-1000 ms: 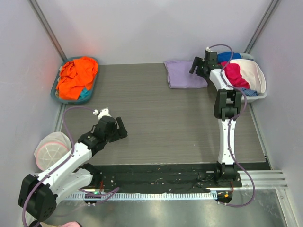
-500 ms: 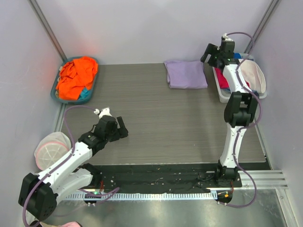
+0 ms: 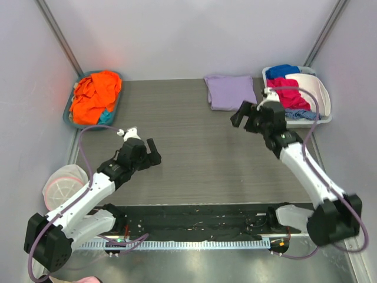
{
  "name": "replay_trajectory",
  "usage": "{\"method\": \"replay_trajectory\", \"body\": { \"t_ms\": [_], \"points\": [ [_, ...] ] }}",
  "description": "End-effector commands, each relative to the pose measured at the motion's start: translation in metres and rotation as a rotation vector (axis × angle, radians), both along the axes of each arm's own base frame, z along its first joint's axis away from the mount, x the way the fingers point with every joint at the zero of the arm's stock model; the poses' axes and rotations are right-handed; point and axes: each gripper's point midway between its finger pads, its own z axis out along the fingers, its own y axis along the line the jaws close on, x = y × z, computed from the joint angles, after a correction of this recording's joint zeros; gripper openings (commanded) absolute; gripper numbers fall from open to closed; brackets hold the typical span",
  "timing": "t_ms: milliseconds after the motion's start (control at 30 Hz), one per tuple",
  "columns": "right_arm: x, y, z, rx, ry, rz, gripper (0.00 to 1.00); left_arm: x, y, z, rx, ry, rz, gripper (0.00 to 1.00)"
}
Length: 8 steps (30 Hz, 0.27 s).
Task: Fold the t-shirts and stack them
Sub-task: Reset both grippers
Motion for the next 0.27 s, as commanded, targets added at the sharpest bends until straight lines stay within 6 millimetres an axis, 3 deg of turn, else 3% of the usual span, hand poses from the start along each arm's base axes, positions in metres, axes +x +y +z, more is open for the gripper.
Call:
{"method": "replay_trajectory", "body": {
  "t_ms": [0, 33, 67, 100, 133, 167, 233],
  "points": [
    [-0.053, -0.008, 0.000, 0.018, -0.026, -0.059, 0.98, 0.007, 0.000, 0.022, -0.020, -0.075, 0.011, 0.90],
    [-0.067, -0.010, -0.009, -0.002, -0.007, -0.055, 0.98, 0.006, 0.001, 0.025, -0.023, -0.087, 0.015, 0.90],
    [-0.079, -0.019, -0.001, -0.010, -0.040, -0.087, 0.98, 0.004, 0.004, 0.023, -0.014, -0.079, 0.017, 0.95],
    [-0.091, -0.023, -0.006, -0.022, -0.023, -0.091, 0.98, 0.003, 0.005, 0.022, -0.010, -0.081, 0.020, 1.00],
    [-0.100, -0.028, -0.014, -0.034, -0.018, -0.100, 0.98, 0.002, 0.008, 0.023, -0.003, -0.086, 0.028, 1.00],
    [-0.109, -0.036, -0.002, -0.028, -0.067, -0.124, 0.98, -0.001, 0.011, 0.023, 0.000, -0.088, 0.033, 1.00],
    [-0.120, -0.041, -0.007, -0.035, -0.054, -0.131, 0.99, -0.003, 0.015, 0.022, 0.006, -0.092, 0.045, 1.00]
  ]
}}
